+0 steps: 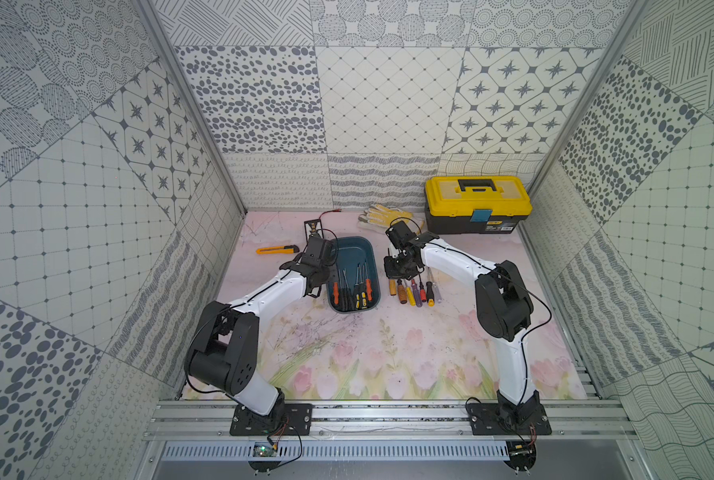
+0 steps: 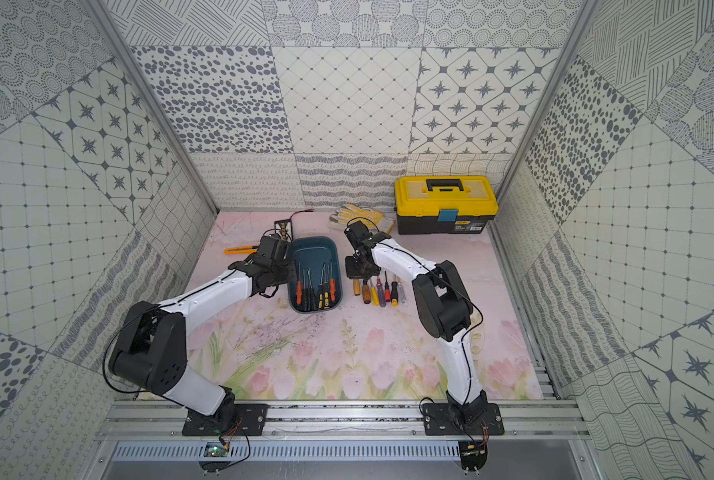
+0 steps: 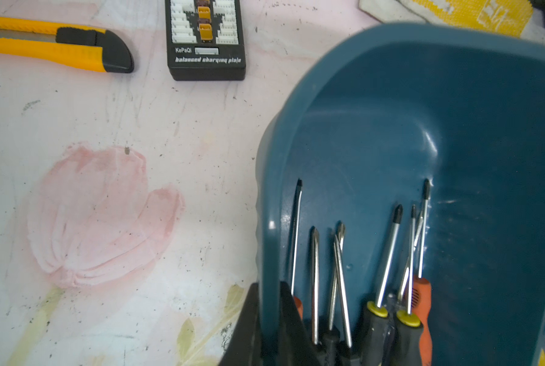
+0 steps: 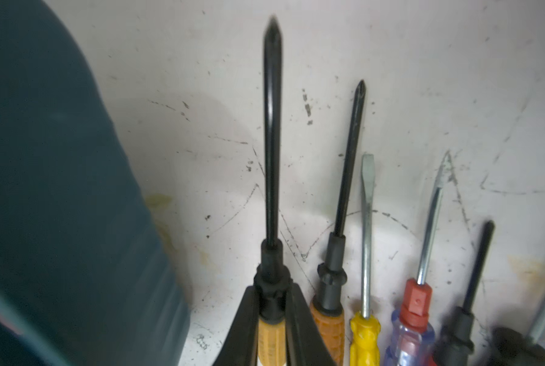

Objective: Take out the screwdriver from the storage box
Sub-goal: Place the screwdriver at the center of the board.

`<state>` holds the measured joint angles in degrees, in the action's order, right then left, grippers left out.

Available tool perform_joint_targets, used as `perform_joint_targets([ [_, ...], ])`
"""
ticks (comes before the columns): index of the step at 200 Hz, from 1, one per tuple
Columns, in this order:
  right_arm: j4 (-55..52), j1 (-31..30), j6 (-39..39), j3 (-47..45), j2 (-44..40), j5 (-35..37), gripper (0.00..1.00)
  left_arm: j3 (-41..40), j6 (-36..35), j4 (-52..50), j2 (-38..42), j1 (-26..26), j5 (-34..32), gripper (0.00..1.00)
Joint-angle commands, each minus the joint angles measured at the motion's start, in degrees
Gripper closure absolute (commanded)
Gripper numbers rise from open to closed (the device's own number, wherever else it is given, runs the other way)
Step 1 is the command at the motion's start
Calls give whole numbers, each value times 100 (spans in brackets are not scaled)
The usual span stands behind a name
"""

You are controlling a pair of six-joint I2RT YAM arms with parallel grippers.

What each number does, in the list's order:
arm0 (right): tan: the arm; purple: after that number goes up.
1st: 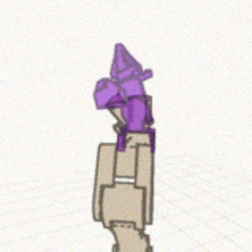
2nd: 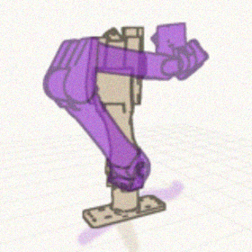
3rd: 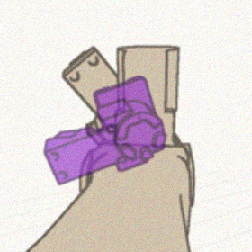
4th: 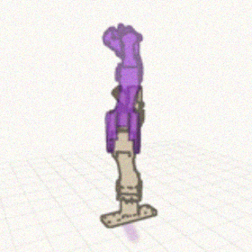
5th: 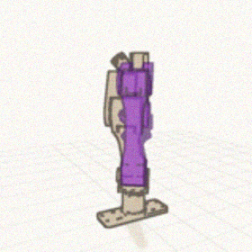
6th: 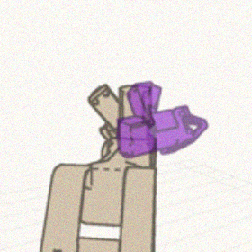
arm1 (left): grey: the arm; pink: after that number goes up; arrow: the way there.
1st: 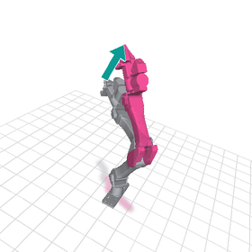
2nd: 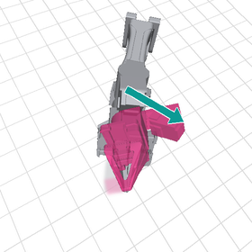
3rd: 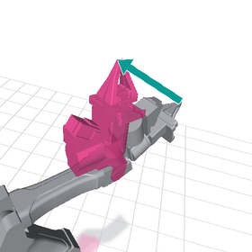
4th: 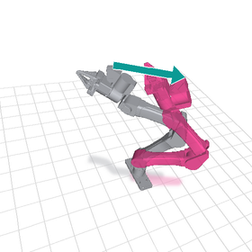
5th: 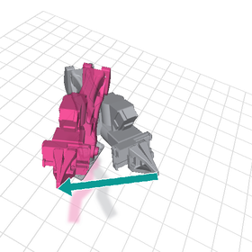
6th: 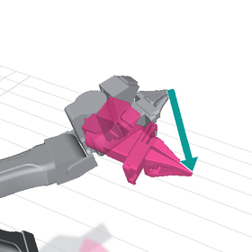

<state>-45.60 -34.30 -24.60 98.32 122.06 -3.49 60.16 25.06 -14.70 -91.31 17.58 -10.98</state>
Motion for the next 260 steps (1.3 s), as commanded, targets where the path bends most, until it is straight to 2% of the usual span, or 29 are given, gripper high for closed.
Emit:
perform_joint_targets([
  [1, -90, 8, 86, 306, 126, 40, 100, 5, -133, 113, 80, -56, -106, 100],
  [157, -759, 10, 274, 912, 823, 415, 100, -22, -89, 131, 51, -59, -70, 100],
  [245, -710, -4, 280, 871, 581, 305, 100, -23, -65, 122, 74, -54, -62, 100],
  [260, -612, 1, 274, 826, 464, 296, 97, -23, -63, 123, 92, -53, -62, 100],
])
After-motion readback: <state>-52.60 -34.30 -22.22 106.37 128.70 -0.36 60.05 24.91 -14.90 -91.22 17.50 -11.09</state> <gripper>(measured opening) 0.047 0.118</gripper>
